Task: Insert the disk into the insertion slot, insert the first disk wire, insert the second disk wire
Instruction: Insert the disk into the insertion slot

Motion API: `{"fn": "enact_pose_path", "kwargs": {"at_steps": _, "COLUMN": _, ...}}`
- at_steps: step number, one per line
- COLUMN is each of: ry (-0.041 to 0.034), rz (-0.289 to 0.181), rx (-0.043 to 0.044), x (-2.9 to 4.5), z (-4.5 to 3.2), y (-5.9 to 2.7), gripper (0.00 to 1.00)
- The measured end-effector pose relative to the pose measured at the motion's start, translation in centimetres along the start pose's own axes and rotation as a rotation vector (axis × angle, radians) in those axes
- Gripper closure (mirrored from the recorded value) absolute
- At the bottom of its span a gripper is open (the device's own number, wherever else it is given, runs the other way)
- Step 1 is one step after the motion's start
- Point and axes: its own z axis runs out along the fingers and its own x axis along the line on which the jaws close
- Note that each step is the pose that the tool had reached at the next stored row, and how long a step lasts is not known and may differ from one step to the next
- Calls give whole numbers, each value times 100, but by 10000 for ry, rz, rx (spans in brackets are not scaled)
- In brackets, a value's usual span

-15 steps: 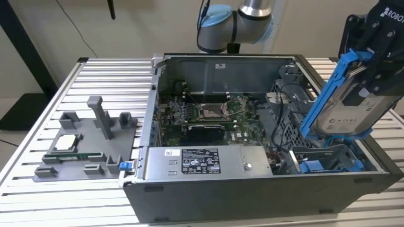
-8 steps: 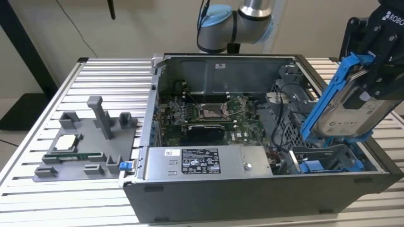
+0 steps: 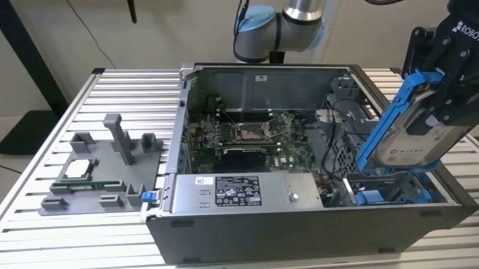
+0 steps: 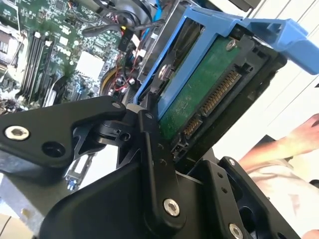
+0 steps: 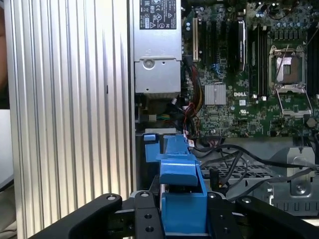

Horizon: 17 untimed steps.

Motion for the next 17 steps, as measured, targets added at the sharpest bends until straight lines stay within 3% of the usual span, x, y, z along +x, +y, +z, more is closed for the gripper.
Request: {"fn": "enact_pose_path", "kwargs": {"at_steps": 17, "ry": -31, "rz": -159, "rx": -4, "x": 37, "z": 188, "y": -15, "gripper": 100}}
